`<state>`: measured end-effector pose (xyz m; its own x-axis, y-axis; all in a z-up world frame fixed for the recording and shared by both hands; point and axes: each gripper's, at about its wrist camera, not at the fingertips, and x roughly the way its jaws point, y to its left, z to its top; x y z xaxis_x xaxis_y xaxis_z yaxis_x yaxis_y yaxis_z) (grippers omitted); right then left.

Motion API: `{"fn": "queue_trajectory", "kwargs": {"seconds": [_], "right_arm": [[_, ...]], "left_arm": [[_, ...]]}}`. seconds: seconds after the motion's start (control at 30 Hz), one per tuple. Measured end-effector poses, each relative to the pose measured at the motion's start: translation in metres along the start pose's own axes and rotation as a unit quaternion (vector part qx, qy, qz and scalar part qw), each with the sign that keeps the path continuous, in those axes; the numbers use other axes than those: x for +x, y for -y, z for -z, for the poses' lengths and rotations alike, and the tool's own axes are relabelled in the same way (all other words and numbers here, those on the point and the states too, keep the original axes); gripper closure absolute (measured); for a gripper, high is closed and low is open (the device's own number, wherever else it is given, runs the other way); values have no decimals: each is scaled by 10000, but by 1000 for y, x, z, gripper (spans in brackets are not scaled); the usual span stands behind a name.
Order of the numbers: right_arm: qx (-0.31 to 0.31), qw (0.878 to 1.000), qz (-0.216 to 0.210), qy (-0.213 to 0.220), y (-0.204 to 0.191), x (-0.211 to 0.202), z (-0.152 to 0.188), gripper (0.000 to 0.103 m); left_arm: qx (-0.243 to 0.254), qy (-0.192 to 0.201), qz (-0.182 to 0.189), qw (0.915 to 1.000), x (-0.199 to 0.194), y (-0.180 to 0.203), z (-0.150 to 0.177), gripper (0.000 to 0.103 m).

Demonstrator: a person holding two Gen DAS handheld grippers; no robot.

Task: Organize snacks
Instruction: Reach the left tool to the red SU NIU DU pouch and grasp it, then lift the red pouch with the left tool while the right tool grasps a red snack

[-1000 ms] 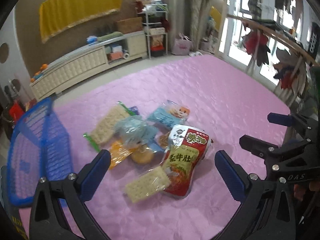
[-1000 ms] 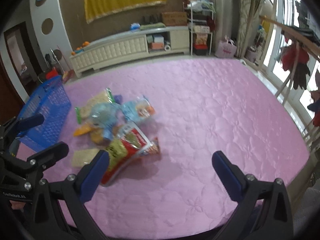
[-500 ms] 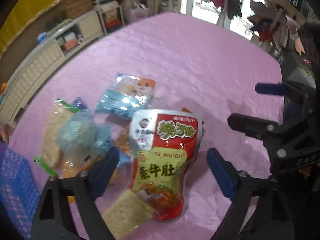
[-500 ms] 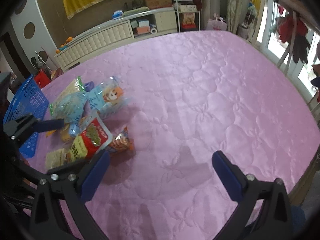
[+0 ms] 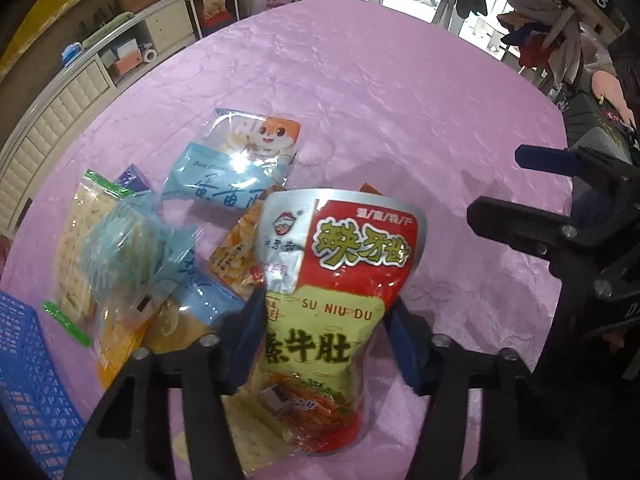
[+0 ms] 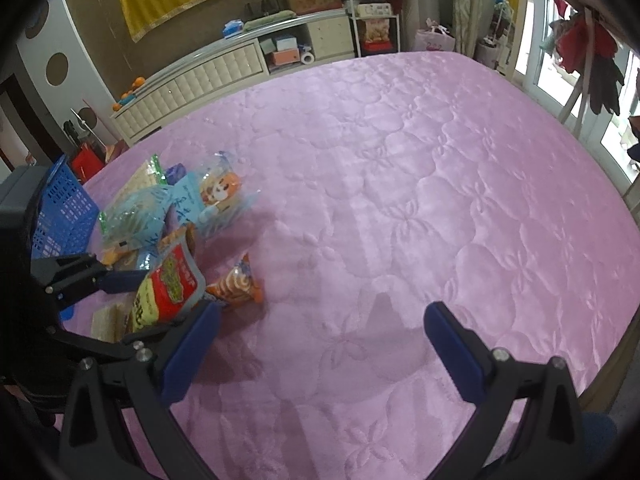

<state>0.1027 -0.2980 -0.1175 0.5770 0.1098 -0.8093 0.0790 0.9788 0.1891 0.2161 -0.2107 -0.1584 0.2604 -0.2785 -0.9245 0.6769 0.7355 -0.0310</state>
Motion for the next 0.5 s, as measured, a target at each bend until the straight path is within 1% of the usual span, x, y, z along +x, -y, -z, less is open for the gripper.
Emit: {"fn": "queue_trajectory", "kwargs": {"seconds": [0.07,0.13,0.3,0.4,0.5], "right_arm": [[-50,10000,-17,-12,-3,-2,-1,0],[-109,9999,-31,-24,-5,-6,-2,0],[-122,9999,-100,-27,-9,-11,-5,0],[-209,9997,-103,-3,-13,-16,-7,0],[-291,9995,-156,20,-20,-20,-10,0]], "left_arm": [[-38,30,-30,10000,-4,1,2,57],[-132,119,-26,9998,-11,1,2,60],[-394,500,-102,9979,-44,-6,7,61],[-546,724,-38,9959,-59,-13,7,62],[-619,883,-177,9940,-71,-16,10,62]]}}
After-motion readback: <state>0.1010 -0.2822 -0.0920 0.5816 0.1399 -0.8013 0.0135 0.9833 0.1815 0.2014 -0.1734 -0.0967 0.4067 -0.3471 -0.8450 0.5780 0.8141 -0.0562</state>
